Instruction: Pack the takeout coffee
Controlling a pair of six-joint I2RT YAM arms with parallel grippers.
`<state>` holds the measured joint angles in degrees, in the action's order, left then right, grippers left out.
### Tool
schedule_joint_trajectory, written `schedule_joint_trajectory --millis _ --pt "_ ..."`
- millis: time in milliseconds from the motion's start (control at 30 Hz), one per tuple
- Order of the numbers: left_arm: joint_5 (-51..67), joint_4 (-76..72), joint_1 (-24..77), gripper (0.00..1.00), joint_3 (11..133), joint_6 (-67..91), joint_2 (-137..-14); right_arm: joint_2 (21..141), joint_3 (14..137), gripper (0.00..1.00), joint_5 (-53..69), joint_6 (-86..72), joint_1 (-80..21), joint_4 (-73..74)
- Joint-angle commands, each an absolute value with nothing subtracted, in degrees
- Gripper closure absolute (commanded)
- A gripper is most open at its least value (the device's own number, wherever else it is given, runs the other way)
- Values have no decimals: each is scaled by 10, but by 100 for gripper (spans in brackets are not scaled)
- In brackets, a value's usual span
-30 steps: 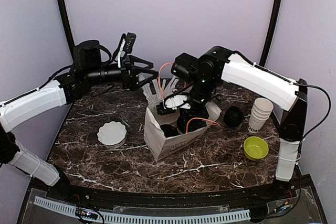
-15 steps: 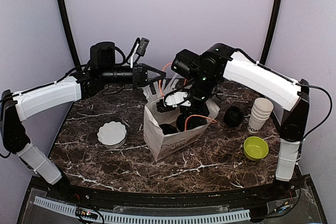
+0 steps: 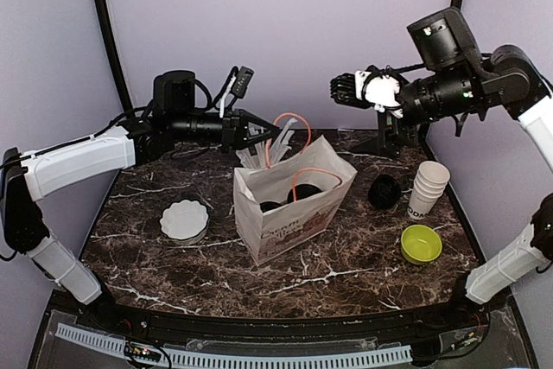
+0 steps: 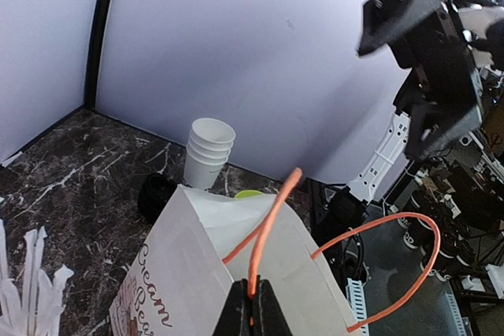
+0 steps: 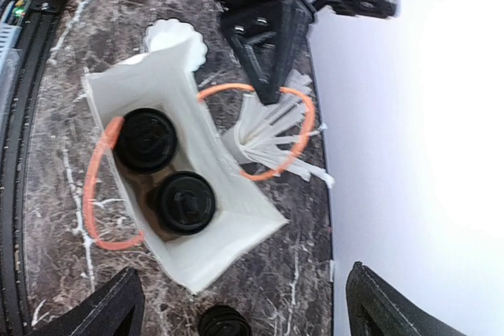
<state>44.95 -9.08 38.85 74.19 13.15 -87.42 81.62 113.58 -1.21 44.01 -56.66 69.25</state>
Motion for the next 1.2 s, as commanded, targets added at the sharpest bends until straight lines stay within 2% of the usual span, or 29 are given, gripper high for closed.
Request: schedule_joint_trajectory --millis 0,200,433,767,1000,1167 --pt "465 -33 440 100 777 77 -852 785 1046 11 -114 426 -500 571" --pt "431 27 528 100 777 41 -844 750 935 13 -132 439 -387 470" --pt "406 80 603 100 754 9 -822 756 911 12 -109 417 -356 460" --pt "396 174 614 100 790 -49 -799 764 931 12 -94 410 -357 464" --pt "336 286 613 100 836 -130 -809 765 942 11 -80 403 -357 466" --pt "275 309 593 100 860 -155 -812 766 942 11 -74 404 -357 469"
